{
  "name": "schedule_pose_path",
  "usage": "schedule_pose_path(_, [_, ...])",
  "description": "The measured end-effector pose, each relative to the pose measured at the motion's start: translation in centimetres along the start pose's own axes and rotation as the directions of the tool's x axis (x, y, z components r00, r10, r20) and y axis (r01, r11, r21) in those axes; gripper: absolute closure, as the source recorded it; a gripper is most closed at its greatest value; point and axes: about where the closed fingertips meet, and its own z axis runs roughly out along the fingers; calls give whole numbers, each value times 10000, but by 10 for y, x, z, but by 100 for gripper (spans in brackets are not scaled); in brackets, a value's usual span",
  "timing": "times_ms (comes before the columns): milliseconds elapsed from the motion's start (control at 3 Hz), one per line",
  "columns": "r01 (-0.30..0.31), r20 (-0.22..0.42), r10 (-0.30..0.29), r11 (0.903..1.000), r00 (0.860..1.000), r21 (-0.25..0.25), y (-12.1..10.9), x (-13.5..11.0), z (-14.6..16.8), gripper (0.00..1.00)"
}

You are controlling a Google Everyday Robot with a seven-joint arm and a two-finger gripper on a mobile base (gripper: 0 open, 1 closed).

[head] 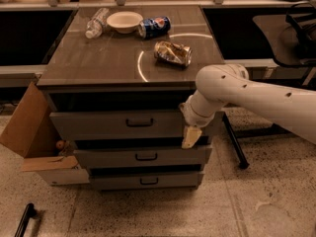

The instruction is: Open top drawer

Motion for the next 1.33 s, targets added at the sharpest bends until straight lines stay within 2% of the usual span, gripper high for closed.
schedule_pose_path(667, [233,338,-252,9981,9991,568,49,0,-46,74])
schedule_pose_path(1000, [134,634,-175,9978,9978,652,77,4,-63,97])
schedule_pose_path(1333, [133,636,-175,9978,9978,652,78,4,-63,100])
